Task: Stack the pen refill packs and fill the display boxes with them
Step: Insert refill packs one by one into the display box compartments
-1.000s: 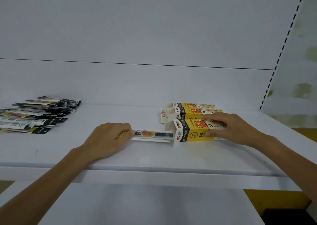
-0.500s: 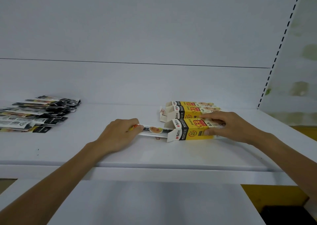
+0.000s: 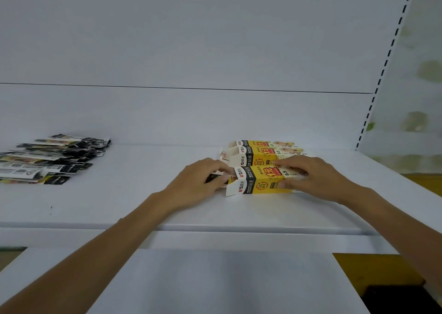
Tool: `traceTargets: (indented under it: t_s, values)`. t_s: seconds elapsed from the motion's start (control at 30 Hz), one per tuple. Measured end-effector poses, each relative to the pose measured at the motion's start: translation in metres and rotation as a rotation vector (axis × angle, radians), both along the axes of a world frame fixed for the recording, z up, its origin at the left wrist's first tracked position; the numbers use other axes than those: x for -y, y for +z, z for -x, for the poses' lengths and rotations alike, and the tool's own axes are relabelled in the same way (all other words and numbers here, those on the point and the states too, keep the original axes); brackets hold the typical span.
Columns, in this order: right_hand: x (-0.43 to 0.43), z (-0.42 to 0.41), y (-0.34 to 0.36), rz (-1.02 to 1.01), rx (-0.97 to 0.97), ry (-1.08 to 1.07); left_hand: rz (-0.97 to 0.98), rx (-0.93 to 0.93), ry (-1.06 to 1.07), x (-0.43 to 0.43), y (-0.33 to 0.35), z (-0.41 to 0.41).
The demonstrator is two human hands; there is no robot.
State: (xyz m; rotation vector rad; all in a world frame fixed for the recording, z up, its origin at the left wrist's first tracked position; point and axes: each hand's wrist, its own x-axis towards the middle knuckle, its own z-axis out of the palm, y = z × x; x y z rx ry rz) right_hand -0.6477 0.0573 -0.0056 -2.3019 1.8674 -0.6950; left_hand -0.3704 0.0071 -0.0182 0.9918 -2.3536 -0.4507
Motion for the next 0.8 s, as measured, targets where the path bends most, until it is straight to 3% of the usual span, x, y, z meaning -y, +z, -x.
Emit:
traceTargets:
  t_s: [0.07,0.17,0.33,0.43,0.67,0.8]
  values:
    - [-0.001,-0.001,0.0,0.015,-0.014,0.005,-0.124,-0.076,-0.008,0.001,0.0,-0.014]
    - [-0.002,-0.001,0.0,0.015,-0.019,-0.001,-0.14,-0.076,0.021,0.004,-0.002,-0.033]
    - [-0.003,-0.003,0.001,0.01,-0.017,-0.019,0.073,-0.021,0.119,0.002,-0.012,-0.036]
    - [-0.004,-0.003,0.002,0.013,-0.023,-0.007,0.182,-0.1,0.142,0.0,-0.007,-0.028]
    - [-0.006,-0.003,0.005,-0.026,0.087,0.025,-0.042,-0.032,0.049,0.0,-0.001,0.005]
    - [-0.009,0.0,0.008,-0.013,0.18,0.038,-0.108,-0.119,0.038,-0.004,0.002,0.015]
